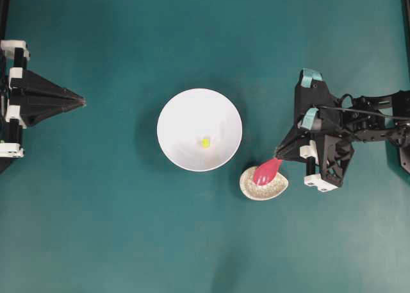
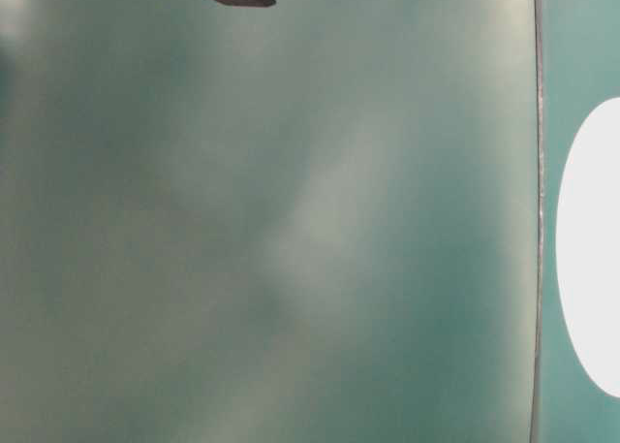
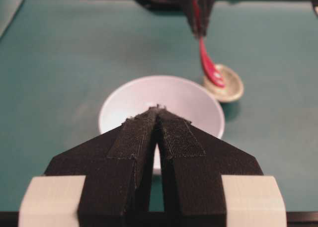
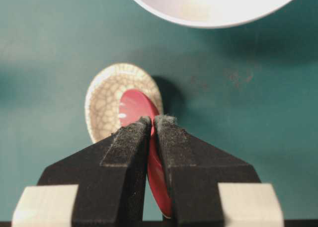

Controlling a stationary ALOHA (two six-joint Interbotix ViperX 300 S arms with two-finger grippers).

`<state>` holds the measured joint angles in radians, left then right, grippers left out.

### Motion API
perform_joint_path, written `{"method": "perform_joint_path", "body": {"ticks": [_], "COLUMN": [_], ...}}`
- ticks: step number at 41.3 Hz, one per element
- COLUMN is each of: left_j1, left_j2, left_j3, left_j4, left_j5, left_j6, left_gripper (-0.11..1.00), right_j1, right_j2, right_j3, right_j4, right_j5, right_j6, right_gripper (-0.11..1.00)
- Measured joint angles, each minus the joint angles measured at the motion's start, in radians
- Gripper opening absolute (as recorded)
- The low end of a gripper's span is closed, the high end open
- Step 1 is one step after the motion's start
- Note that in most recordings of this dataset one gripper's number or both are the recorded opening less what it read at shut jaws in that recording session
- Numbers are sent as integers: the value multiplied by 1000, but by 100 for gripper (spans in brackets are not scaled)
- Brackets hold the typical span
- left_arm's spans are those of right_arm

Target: Scoop the yellow hexagonal prism block from the bowl with a spoon using the right arm.

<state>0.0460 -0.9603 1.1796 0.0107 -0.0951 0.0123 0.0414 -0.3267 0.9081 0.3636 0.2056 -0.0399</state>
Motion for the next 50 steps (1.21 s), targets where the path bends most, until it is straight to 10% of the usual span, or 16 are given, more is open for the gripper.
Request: {"method": "perform_joint_path", "body": {"ticks": [18, 50], "left_j1": [0, 0], "left_j2": [3, 2], "left_j3": [2, 2], "left_j4": [0, 0], "left_j5": [-5, -5], "left_j6": [0, 0], "left_gripper": [0, 0], "right_j1": [0, 11], "right_j2": [-132, -212], "right_j3": [0, 26], "right_j4": [-2, -25], "right_j5": [48, 130], "right_j6": [0, -18], "right_gripper": [61, 58]}}
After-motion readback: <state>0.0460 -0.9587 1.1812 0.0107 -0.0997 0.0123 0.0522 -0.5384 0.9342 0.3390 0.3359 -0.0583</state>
